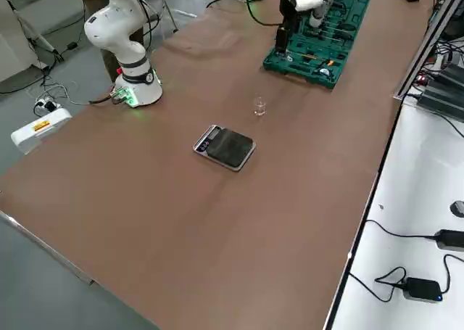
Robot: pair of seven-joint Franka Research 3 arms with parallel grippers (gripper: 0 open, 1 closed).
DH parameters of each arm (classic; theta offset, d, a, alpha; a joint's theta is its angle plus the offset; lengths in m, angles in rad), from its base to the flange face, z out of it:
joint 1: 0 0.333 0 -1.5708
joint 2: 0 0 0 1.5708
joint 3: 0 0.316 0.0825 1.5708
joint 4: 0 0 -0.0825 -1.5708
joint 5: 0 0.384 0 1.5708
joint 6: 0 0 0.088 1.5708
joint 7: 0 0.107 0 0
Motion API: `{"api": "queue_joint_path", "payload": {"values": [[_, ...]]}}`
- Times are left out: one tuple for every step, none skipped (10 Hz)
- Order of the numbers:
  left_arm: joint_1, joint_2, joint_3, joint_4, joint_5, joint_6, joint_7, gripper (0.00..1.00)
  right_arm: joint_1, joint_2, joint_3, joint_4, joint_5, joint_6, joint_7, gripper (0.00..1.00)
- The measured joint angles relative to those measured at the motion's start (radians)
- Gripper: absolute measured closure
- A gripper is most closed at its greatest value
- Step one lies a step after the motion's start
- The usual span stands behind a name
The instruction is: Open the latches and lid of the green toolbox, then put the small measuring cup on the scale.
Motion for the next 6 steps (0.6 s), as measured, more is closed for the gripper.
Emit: {"api": "queue_joint_path", "payload": {"values": [[0.007, 0.004, 0.0, 0.0, 0.008, 0.0, 0.005, 0.99, 0.0, -0.013, -0.003, 0.022, -0.05, -0.021, 0.015, 0.0], [0.01, 0.008, 0.0, 0.0, 0.019, 0.0, 0.007, 0.99, 0.0, -0.025, -0.004, 0.028, -0.111, -0.026, 0.021, 0.0], [0.011, 0.009, 0.001, 0.0, 0.029, 0.0, 0.007, 0.99, 0.0, -0.035, -0.005, 0.03, -0.148, -0.031, 0.026, 0.0], [0.011, 0.009, 0.001, 0.0, 0.034, 0.001, 0.007, 0.99, 0.0, -0.043, -0.007, 0.031, -0.158, -0.041, 0.029, 0.0], [0.012, 0.01, 0.001, -0.001, 0.035, 0.001, 0.008, 0.99, 0.0, -0.048, -0.009, 0.031, -0.16, -0.051, 0.03, 0.0], [0.016, 0.012, 0.001, -0.003, 0.035, 0.001, 0.015, 0.99, 0.0, -0.047, -0.01, 0.031, -0.16, -0.058, 0.031, 0.0]]}}
